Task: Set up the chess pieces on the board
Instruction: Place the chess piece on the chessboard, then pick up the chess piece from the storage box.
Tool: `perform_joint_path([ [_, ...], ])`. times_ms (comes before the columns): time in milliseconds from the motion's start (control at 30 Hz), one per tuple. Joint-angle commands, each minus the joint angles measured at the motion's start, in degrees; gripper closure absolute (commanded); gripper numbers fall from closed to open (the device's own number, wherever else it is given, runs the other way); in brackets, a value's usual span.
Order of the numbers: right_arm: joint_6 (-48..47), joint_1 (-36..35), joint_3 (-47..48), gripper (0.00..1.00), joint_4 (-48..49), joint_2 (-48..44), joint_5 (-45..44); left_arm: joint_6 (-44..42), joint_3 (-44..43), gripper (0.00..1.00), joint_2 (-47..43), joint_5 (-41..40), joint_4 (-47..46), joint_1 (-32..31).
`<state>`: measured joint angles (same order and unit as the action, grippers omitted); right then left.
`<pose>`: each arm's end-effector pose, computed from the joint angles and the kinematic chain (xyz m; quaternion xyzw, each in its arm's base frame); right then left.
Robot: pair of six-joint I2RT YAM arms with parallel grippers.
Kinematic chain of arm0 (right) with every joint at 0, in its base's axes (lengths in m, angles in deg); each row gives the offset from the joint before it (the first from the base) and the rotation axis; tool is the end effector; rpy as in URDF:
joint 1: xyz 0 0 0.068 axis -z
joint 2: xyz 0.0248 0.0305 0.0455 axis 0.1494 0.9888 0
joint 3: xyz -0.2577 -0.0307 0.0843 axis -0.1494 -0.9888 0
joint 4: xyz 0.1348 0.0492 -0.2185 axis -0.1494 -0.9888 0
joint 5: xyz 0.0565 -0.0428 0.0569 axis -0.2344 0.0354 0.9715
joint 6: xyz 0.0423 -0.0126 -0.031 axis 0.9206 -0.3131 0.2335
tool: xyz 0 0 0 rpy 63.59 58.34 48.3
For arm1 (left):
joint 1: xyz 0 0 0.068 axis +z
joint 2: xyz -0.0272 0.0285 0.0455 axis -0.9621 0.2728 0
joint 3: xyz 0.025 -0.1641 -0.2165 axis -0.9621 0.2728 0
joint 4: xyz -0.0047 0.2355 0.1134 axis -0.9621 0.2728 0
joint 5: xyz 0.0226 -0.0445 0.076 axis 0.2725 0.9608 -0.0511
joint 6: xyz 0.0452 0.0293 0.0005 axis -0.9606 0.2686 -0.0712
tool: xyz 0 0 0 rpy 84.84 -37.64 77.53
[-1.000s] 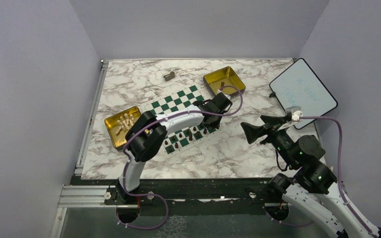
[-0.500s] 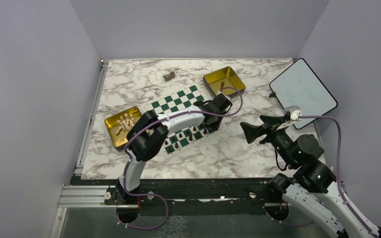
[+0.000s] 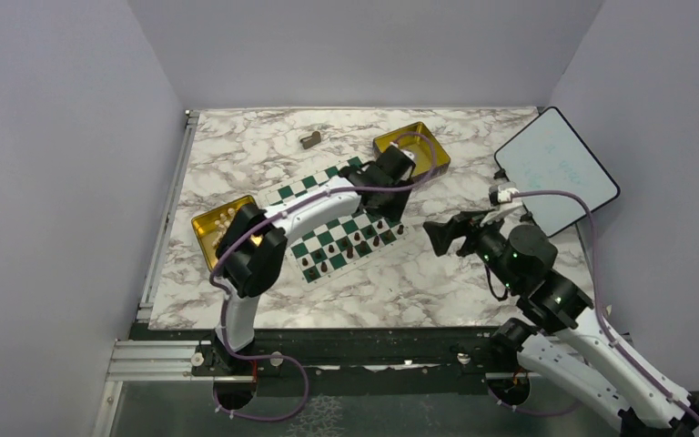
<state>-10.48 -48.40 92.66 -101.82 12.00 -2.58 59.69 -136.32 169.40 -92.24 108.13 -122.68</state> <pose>0.1100 0.0815 0.3227 -0.0837 0.7458 0.2348 0.6177 0.2967 -0.3295 0.2375 0.2255 0.9230 -0.1271 0.2848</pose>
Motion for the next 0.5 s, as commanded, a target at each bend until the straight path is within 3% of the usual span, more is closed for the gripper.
perform_joint_path([
  [0, 2.0, -0.3, 2.6, 0.00, 0.9, 7.0, -2.6, 0.8, -0.1, 0.43, -6.8, 11.6, -1.4, 7.0],
  [167, 2.8, -0.3, 9.6, 0.00, -3.4, 20.1, -6.9, 1.7, 6.1, 0.40, -11.6, 18.0, -6.8, 16.0],
  [300, 1.8, -0.2, 12.8, 0.00, -0.5, 28.2, -10.3, 2.5, 12.1, 0.39, -16.5, 23.5, -10.5, 22.6],
  [467, 0.3, 1.5, 16.3, 0.00, 5.6, 38.8, -10.3, 2.0, 19.9, 0.31, -24.2, 24.4, -13.2, 27.4],
])
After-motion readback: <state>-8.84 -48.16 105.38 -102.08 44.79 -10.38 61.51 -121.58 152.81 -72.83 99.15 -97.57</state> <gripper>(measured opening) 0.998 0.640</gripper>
